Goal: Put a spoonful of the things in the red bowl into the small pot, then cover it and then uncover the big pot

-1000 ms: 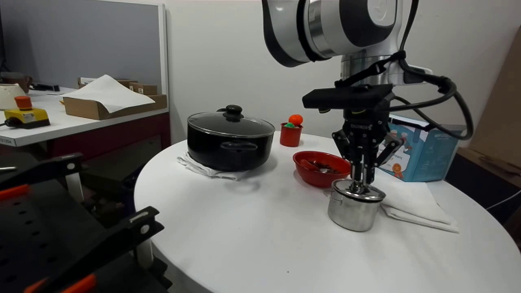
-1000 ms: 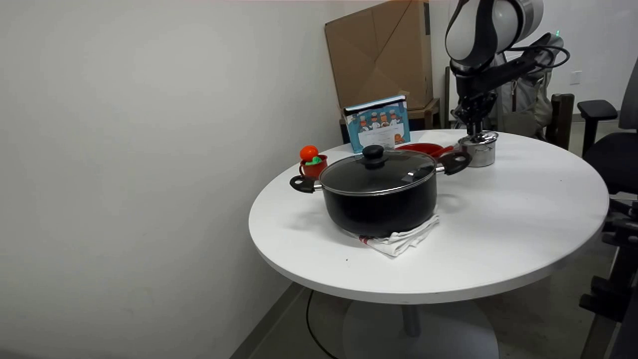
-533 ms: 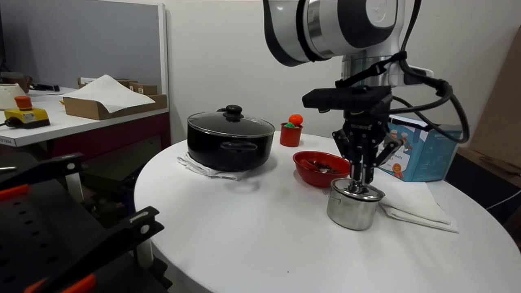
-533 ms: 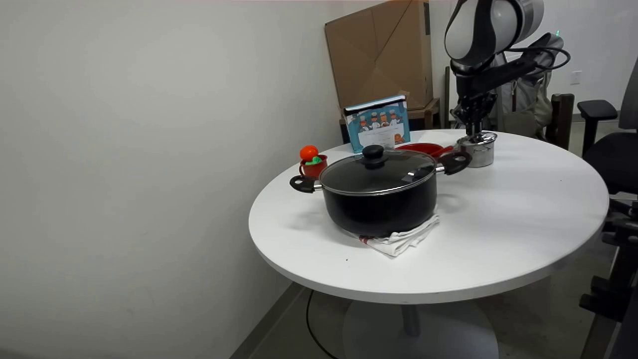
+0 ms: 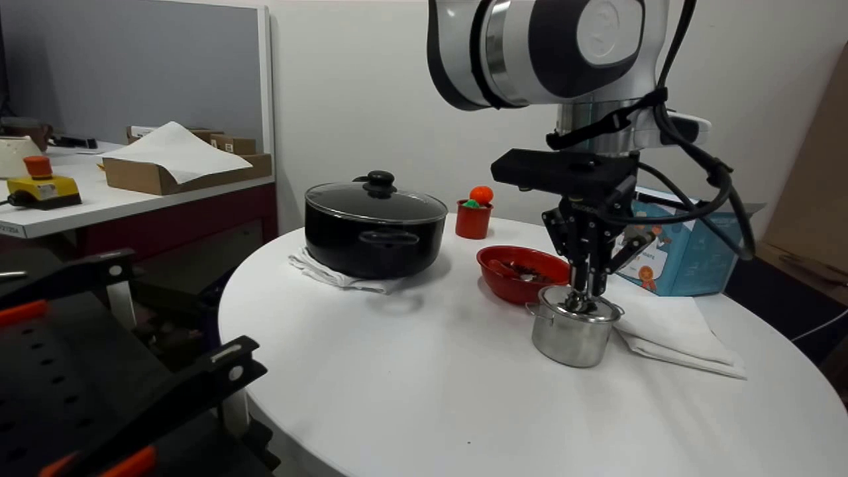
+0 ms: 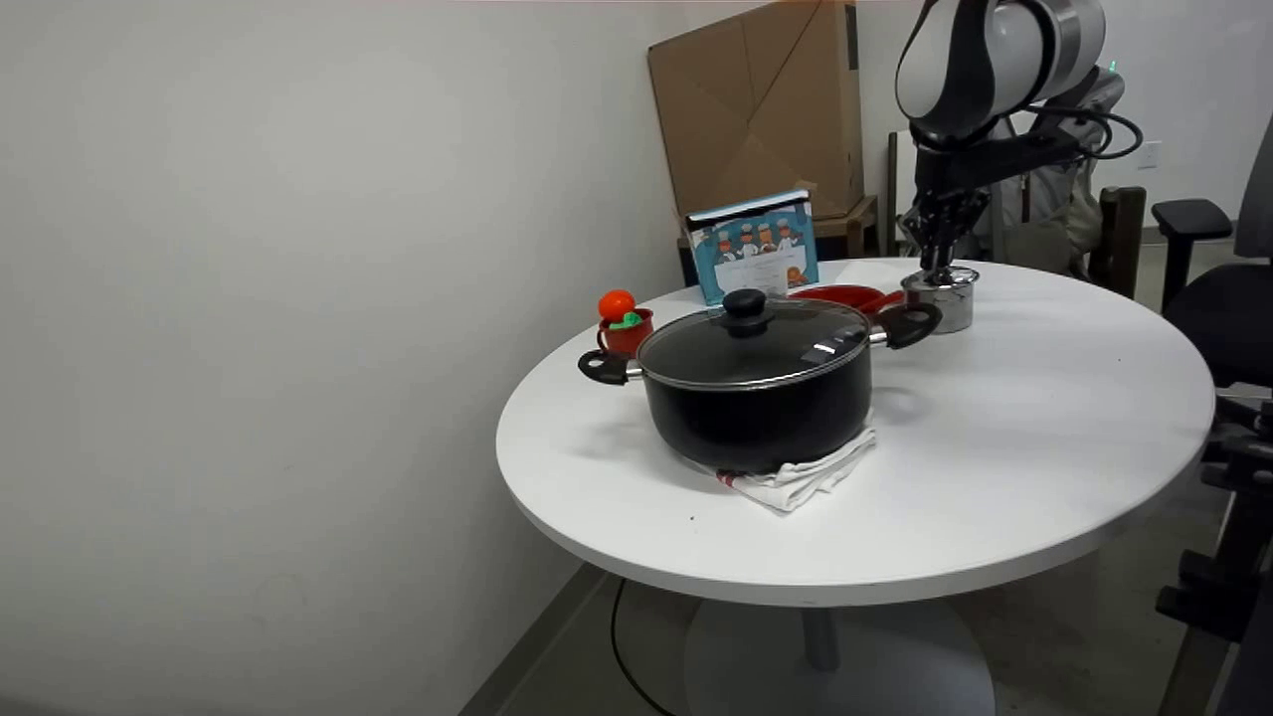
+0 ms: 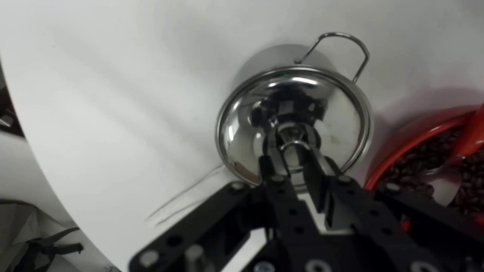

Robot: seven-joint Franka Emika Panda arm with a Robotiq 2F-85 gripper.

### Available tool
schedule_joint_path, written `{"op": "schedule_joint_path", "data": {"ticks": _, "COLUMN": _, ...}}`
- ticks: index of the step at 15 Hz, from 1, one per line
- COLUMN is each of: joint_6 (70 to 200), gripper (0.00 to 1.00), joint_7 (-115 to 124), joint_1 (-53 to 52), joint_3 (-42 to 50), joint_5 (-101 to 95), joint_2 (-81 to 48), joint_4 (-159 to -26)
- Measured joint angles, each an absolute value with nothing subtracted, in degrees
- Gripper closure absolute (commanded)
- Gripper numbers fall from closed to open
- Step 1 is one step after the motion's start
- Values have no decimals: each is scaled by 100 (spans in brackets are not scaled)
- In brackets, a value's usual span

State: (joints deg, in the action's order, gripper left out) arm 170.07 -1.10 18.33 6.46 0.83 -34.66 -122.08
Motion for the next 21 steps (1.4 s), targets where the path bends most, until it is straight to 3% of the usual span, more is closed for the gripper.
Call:
{"op": "schedule_joint_path", "data": {"ticks": 4, "joint_6": 17318, "gripper": 90, "joint_7": -434, "joint_1": 2315, "joint_3": 177, "joint_5": 219, "joint_2": -3431, "joint_4": -12353}}
{"op": "schedule_joint_path", "data": {"ticks": 5, "joint_6": 17362, "gripper": 82, "joint_7": -494, "joint_1": 2431, "joint_3": 65, "joint_5": 234, "joint_2": -3426, "joint_4": -12375}}
{"op": "schedule_joint_path", "data": {"ticks": 6, "joint_6": 17389, "gripper": 56, "joint_7": -548, "joint_1": 2533, "joint_3": -36, "joint_5": 243, "joint_2": -3424, "joint_4": -12388}}
{"op": "schedule_joint_path", "data": {"ticks": 8, "joint_6": 17398, "gripper": 49, "joint_7": -628, "joint_1": 2711, "joint_3": -207, "joint_5": 262, "joint_2": -3422, "joint_4": -12395}}
{"op": "schedule_joint_path", "data": {"ticks": 15, "joint_6": 17398, "gripper": 1, "joint_7": -710, "joint_1": 3065, "joint_3": -531, "joint_5": 292, "joint_2": -3426, "joint_4": -12466}}
{"op": "schedule_joint_path", "data": {"ticks": 21, "joint_6": 17313, "gripper": 0, "joint_7": -830, "joint_1": 3310, "joint_3": -682, "joint_5": 315, "joint_2": -3080, "joint_4": -12674}}
